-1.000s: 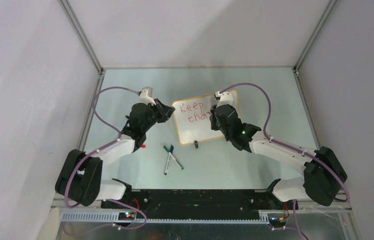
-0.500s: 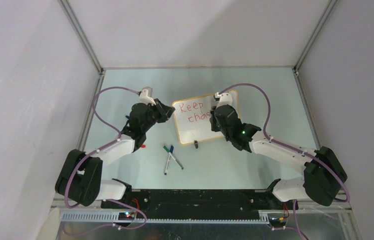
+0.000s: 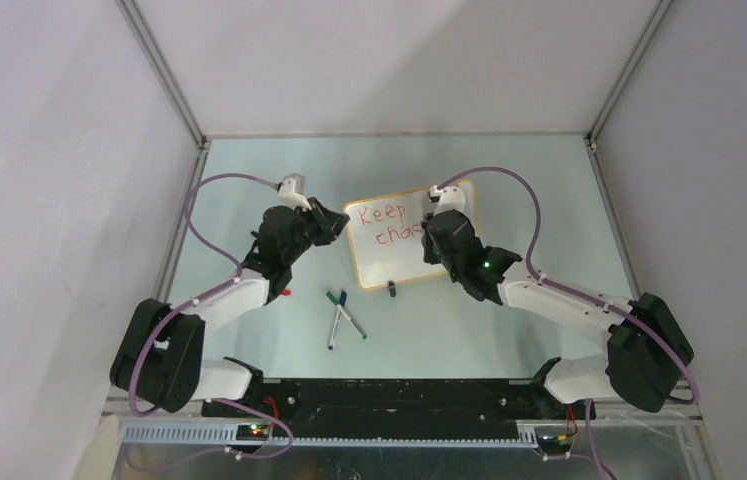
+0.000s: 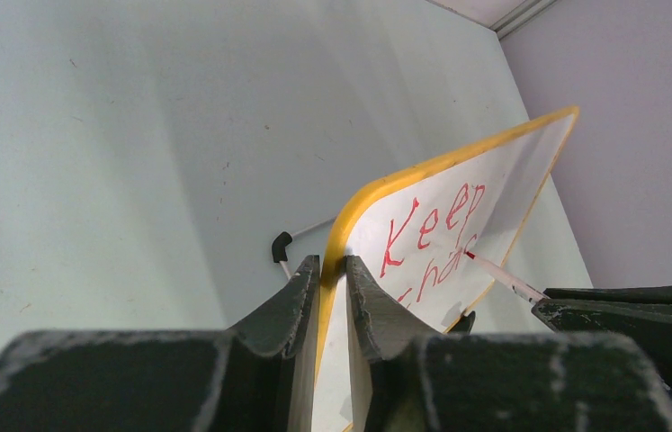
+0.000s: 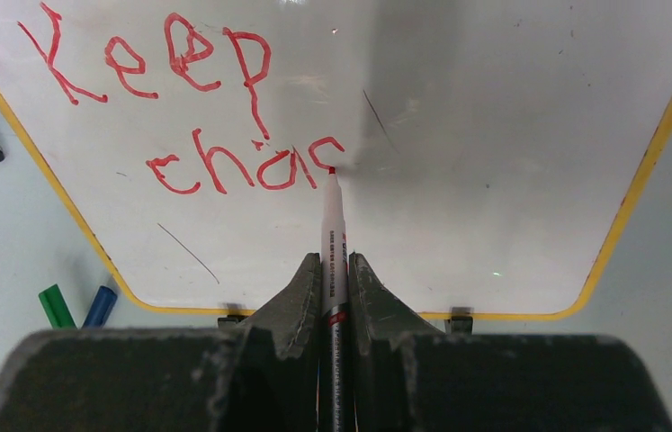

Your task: Write a sentence on the whiteboard

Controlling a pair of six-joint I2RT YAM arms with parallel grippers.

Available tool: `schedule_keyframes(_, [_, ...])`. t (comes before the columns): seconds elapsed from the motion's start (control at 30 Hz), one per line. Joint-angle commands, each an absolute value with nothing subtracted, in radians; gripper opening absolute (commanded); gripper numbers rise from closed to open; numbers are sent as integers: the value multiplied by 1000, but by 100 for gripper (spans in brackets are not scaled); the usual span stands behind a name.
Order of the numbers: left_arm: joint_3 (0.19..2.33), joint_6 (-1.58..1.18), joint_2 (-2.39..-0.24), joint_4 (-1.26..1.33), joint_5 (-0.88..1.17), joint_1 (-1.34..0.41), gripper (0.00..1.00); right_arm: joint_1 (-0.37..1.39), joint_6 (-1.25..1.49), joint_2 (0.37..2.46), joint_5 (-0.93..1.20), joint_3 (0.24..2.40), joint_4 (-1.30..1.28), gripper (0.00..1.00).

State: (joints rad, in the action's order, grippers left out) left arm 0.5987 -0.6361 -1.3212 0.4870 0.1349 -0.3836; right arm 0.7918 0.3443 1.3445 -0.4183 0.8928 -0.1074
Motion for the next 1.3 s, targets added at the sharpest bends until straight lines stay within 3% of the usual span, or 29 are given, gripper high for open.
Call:
schedule_keyframes(0.0, [641, -623, -1297, 493, 126, -381, 19, 786, 350, 1332, -461, 928, -132, 0])
schedule_keyframes(1.27, [640, -621, -1291, 488, 121, -381, 19, 806, 301, 1338, -371, 928, -116, 0])
